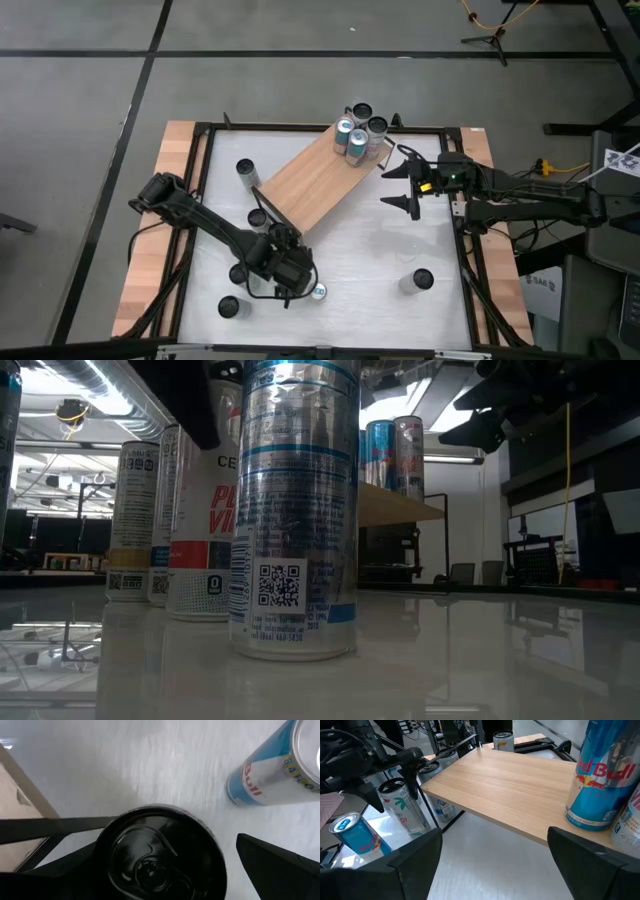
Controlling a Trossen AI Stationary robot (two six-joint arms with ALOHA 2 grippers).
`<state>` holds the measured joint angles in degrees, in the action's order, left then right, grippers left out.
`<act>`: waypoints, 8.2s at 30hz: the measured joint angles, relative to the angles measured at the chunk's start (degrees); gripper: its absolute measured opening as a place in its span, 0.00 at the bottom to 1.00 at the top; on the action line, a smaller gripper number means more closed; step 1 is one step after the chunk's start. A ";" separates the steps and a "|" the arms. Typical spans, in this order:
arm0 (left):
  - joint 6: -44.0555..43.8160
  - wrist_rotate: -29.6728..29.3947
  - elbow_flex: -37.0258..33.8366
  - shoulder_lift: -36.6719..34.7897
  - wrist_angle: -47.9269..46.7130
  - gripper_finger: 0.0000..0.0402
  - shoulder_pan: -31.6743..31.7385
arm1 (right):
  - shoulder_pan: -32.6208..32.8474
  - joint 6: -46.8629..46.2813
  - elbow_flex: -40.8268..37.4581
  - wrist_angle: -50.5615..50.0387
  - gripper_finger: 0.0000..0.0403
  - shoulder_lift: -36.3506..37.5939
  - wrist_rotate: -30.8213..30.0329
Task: Place canned beverage on shelf
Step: Put the white-pink soda can on the shelf aligned with the other white-pink soda cans
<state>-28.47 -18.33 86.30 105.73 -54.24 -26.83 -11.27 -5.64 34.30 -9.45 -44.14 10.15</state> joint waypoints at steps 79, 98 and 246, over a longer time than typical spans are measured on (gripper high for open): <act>24.27 13.92 44.09 -0.90 -30.29 0.61 24.20 | 0.01 0.00 0.00 -1.14 0.88 0.01 -0.01; 50.72 19.84 43.41 -0.87 -35.90 0.61 35.16 | 0.00 0.02 0.00 -1.14 0.88 0.00 0.00; 25.68 5.46 -6.48 -38.16 -0.55 0.99 31.47 | 0.00 -0.01 0.00 -4.22 0.88 0.02 -0.02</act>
<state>-2.79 -12.86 79.82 67.57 -54.79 4.64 -11.27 -5.65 34.30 -13.66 -44.12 10.12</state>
